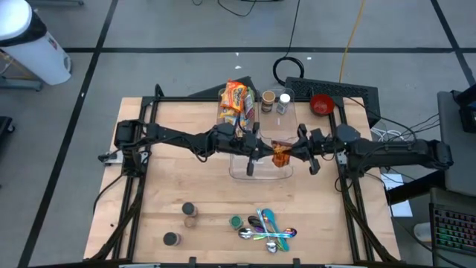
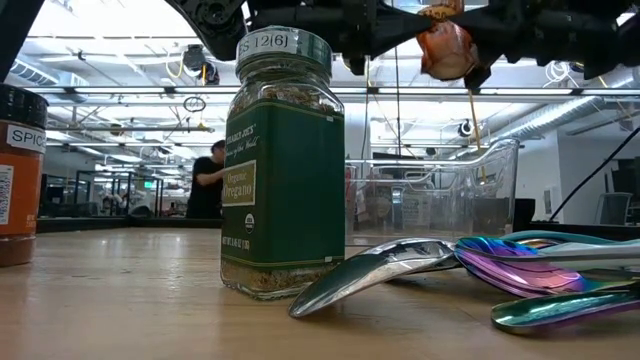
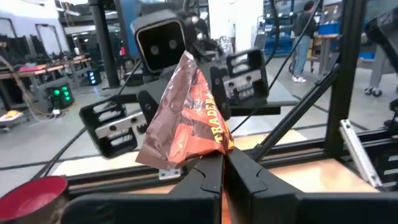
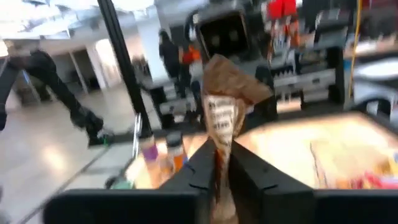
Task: Pick & Place Food Item
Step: Put the orange seasoning bag into the right transparent bin
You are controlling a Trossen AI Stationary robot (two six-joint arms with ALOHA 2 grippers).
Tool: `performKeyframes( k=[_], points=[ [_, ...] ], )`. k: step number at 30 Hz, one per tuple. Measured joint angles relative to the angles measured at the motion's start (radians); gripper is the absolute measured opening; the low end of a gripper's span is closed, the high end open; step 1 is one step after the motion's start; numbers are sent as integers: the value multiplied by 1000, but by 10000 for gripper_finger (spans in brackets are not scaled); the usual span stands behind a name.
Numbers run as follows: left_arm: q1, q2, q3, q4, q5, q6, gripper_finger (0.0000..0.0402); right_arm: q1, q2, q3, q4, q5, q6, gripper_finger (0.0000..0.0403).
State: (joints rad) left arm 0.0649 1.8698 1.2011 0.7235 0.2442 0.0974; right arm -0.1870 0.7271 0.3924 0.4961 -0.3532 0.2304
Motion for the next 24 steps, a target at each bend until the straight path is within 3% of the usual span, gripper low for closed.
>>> performKeyframes(
  k=[8, 12, 19, 24],
  points=[
    [5, -3, 1, -57, -13, 33, 2, -10, -37, 275, -602, -6, -55, 185],
    [4, -3, 1, -89, -20, 47, 2, -10, -4, 461, -858, 122, -89, 240],
    [5, -3, 1, -126, -55, 56, 1, -10, 160, 692, -1065, 166, -86, 266],
    [4, -3, 1, -129, -62, 56, 1, -10, 289, 750, -1105, 167, -91, 256]
  ],
)
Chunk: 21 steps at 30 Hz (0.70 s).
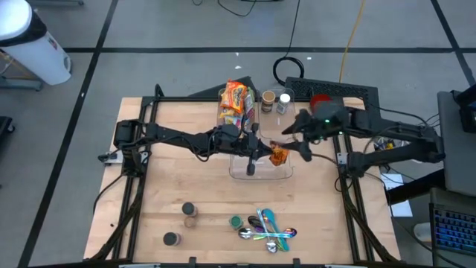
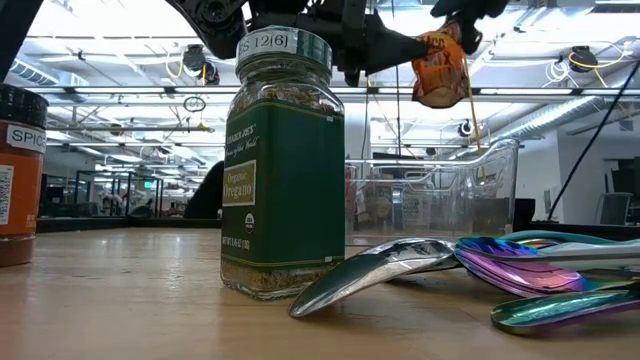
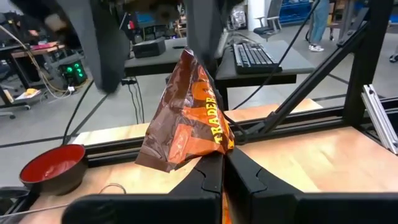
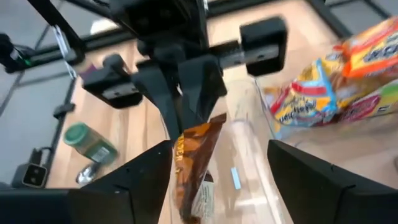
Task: Pick & Place Food Item
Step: Put the orange seasoning bag into the right transparent bin
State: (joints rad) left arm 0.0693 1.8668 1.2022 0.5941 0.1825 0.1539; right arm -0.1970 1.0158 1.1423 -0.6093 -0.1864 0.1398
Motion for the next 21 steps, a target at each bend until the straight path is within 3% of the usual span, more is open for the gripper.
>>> performKeyframes(
  k=[10, 21],
  points=[
    [0, 0, 0, -22, -10, 0, 1, 0, 78, 9, -53, -82, -2, 197],
    [0, 0, 0, -25, -30, -18, 5, 0, 78, 9, -39, -80, -79, 10]
  ],
)
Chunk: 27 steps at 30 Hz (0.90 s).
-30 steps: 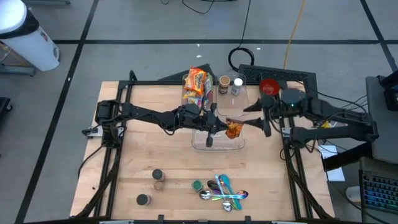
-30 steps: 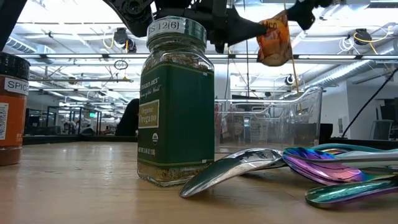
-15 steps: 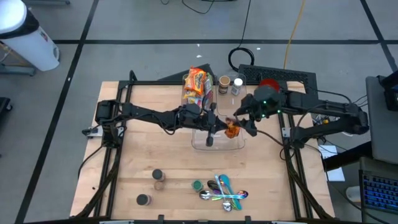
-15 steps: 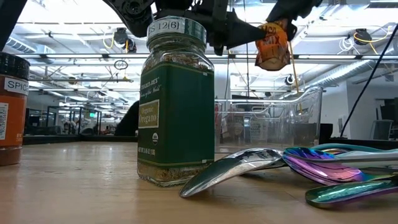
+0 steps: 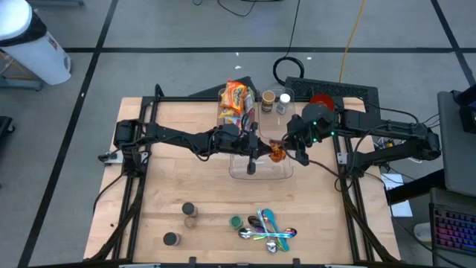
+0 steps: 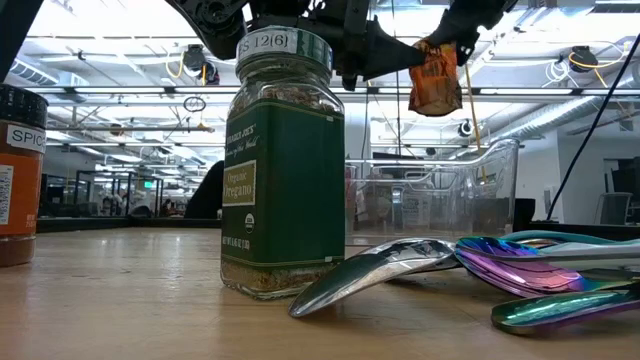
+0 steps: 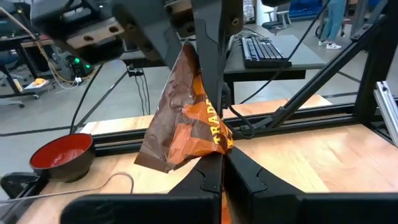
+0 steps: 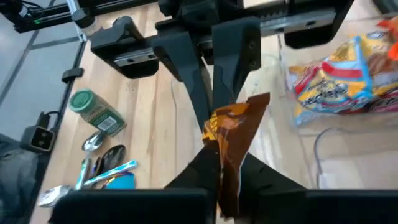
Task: Pick & Place Food Item
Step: Put the orange seasoning bag into the right transparent bin
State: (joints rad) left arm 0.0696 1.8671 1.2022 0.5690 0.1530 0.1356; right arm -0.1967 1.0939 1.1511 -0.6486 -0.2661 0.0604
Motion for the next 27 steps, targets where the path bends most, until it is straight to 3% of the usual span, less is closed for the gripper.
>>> performKeyframes(
  k=[4, 7, 11, 14, 19, 23, 27],
  points=[
    [0, 0, 0, -10, -12, -22, 21, 0, -4, 0, 31, 4, -13, 6],
    [-1, 0, 1, -20, -89, -69, 39, -5, -7, 0, 35, 13, -31, 2],
    [2, -18, 0, -65, -117, -98, 88, -34, -19, 0, 6, 35, -42, 1],
    [7, -67, 0, -131, -107, -111, 134, -70, -37, 0, -18, 42, -49, 1],
    [31, -146, 0, -245, -37, -97, 194, -127, -74, 0, -30, 173, -93, 0],
    [51, -170, -36, -182, 3, -112, 216, -199, -82, -46, 79, 242, -141, 0],
    [83, -167, -105, -95, 5, -145, 218, -296, -80, -164, 245, 240, -170, 0]
  ],
)
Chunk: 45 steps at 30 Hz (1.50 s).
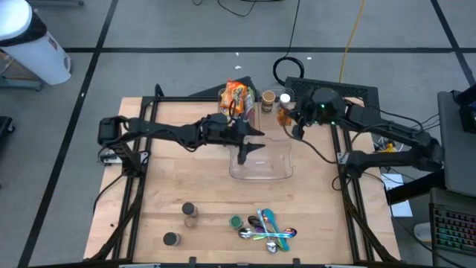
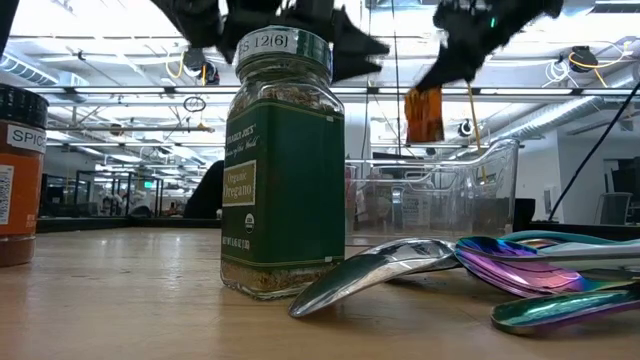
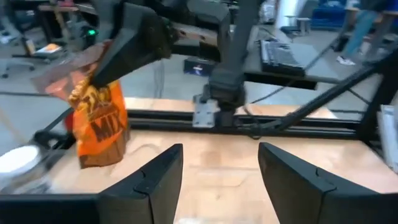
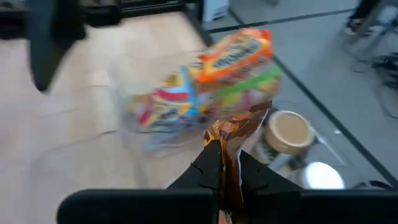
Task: Pick & Place Food Item
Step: Put the orange seasoning bag into the right transparent bin
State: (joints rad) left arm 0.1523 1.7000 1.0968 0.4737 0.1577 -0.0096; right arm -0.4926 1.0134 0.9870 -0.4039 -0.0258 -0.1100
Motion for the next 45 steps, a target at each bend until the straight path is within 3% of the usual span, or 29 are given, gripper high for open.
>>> performKeyframes(
  k=[8, 15, 28, 38, 45],
  points=[
    [66, 0, -103, 133, -1, -99, 218, -223, 5, -315, 378, -3, -8, 0],
    [70, 0, -105, 149, -1, -102, 218, -293, 31, -473, 619, -79, 0, 0],
    [69, 0, -105, 149, -1, -101, 218, -291, 217, -487, 758, -59, -79, 0],
    [70, 0, -105, 127, -1, -97, 218, -291, 259, -487, 762, -27, -120, 1],
    [69, 0, -105, 127, -1, -91, 218, -291, 233, -487, 757, -28, -120, 53]
  ],
)
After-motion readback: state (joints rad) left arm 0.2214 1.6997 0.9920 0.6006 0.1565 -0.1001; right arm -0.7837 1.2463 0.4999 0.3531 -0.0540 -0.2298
